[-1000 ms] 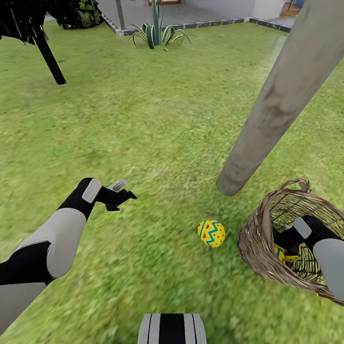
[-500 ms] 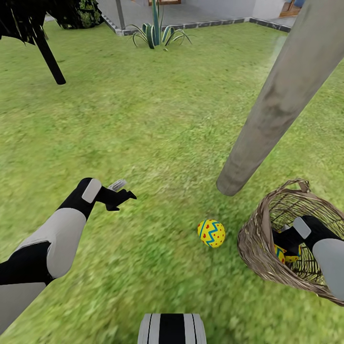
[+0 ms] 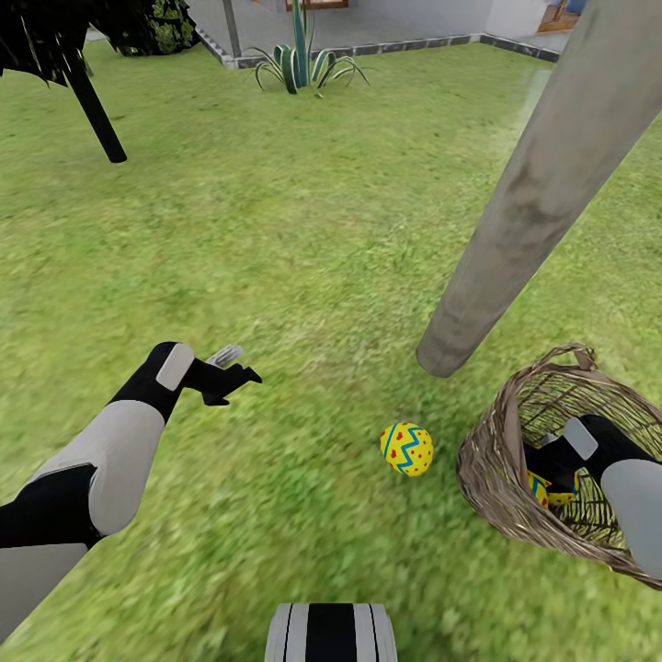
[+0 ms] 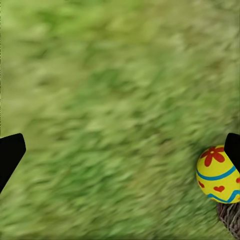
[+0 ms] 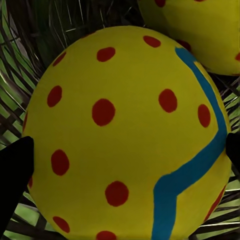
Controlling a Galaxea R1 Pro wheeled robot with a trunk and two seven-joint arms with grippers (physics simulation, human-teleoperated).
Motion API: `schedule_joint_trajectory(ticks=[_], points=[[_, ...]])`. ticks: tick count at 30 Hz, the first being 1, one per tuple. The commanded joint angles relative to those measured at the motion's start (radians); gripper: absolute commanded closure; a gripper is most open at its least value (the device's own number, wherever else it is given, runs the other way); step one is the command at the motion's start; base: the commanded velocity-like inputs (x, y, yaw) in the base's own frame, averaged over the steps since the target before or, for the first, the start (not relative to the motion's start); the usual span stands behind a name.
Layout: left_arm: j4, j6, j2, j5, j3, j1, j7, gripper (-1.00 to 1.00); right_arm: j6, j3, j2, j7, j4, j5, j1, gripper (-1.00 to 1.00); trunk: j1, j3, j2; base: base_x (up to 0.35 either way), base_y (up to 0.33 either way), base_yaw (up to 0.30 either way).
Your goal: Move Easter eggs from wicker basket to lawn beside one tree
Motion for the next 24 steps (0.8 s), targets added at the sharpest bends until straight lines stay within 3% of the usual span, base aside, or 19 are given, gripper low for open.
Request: schedule_joint_trajectory(ticks=[1, 24], points=[[-0.001, 0.004, 0.000, 0.011, 0.003, 0.000, 0.010, -1.00, 0.004, -0.004, 0.000, -0.002, -0.001, -0.017, 0.000, 1.00, 0.000, -0.001, 0.000, 0.000, 0.000, 0.000], [-0.004, 0.002, -0.001, 0.008, -0.004, 0.000, 0.011, -1.00, 0.008, -0.001, -0.001, -0.004, -0.011, -0.017, 0.000, 1.00, -0.010, 0.088, 0.005, 0.000, 0.000, 0.000]])
